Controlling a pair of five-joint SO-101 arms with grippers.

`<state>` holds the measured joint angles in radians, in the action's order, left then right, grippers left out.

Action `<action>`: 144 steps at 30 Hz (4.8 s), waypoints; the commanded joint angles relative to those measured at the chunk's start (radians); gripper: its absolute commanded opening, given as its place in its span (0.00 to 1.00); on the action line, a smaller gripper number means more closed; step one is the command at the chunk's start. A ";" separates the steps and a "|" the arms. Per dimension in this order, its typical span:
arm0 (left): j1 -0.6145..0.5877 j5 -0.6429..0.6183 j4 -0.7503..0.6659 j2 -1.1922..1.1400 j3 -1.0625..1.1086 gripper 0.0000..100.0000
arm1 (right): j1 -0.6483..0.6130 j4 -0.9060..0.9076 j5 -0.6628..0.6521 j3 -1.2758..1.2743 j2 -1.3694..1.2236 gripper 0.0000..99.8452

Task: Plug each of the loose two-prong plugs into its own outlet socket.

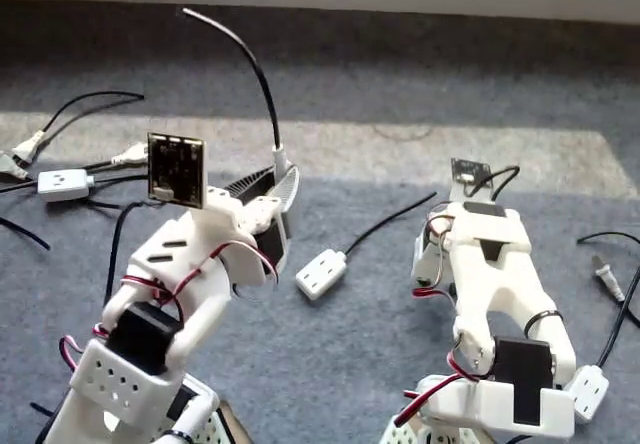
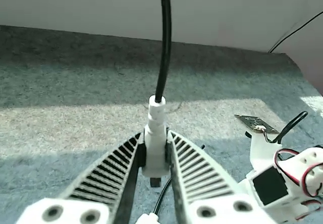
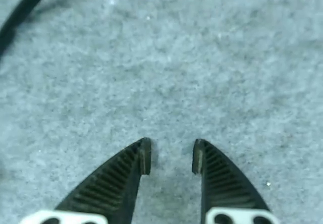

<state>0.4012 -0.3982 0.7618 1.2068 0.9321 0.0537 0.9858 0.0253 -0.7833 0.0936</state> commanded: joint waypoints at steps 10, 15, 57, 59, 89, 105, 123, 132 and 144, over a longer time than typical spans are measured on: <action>0.022 -0.236 -0.568 0.047 0.321 0.01 | -0.013 -0.021 0.011 0.022 0.053 0.08; 0.117 -0.239 -0.588 0.045 0.334 0.01 | -0.005 0.018 0.078 0.036 0.234 0.08; 0.217 -0.486 -1.341 0.045 0.750 0.01 | -0.205 -0.097 0.041 -0.797 1.730 0.03; 0.222 -0.508 -1.297 0.050 0.745 0.01 | -0.205 -0.096 0.038 -0.796 1.730 0.01; 0.429 -0.516 -1.186 0.045 0.756 0.01 | -0.329 0.094 -0.017 -0.579 1.730 0.01; 0.501 -0.400 -1.057 0.054 0.766 0.01 | -0.254 0.070 -0.117 -0.579 1.730 0.01; 0.515 -0.387 -1.046 0.054 0.766 0.01 | -0.125 -0.101 -0.120 -0.613 1.727 0.01; 0.518 -0.387 -1.045 0.054 0.766 0.01 | -0.090 -0.203 -0.120 -0.702 1.727 0.01; 0.573 -0.382 -1.002 0.054 0.766 0.01 | -0.090 -0.268 -0.118 -0.713 1.728 0.01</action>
<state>0.9291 -0.7910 -0.2601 1.2666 1.6855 -0.0460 0.7679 -0.0867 -1.5060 1.8151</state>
